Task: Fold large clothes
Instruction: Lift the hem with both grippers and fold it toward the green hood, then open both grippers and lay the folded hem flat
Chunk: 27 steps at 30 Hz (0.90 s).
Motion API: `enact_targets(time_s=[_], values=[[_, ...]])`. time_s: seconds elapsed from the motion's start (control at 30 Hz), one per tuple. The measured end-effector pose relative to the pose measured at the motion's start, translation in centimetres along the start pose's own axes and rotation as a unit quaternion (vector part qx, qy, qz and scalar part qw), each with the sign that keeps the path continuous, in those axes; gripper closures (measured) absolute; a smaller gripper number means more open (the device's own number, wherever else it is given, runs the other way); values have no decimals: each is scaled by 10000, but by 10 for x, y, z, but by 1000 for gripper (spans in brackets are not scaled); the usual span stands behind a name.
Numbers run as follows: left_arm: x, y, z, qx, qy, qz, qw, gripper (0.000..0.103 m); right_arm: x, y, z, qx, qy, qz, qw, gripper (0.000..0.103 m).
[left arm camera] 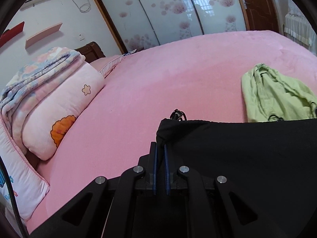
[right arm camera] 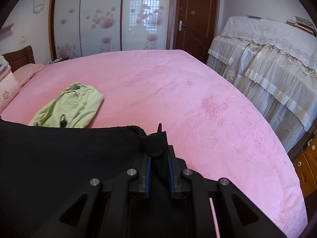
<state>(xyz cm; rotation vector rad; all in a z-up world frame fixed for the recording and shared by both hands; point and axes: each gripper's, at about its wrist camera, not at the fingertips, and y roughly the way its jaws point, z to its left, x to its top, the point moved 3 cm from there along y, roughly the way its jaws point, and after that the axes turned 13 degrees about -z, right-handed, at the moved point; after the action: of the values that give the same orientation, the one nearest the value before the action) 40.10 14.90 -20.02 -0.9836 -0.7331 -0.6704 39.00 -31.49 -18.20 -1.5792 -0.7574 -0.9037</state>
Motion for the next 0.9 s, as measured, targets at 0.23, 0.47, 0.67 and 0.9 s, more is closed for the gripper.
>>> enact_targets(time_s=[0.23,0.47,0.67,0.9], values=[[-54,63,-14,515,67,933,9943,100,-33,53,6,-163,-14,720,9973,89],[-61,71,-4,287,-238,1154,9926,99,-27,52,-1,68,321,867,9957,80],[-44,18,7,-36,-643,534,9965,81,1,-2,-21,482,1489,476,9865,68],[-55,-72,-38,-1317,-1066,578,9838,43,-12,-69,87,1107,201,511,9923,68]])
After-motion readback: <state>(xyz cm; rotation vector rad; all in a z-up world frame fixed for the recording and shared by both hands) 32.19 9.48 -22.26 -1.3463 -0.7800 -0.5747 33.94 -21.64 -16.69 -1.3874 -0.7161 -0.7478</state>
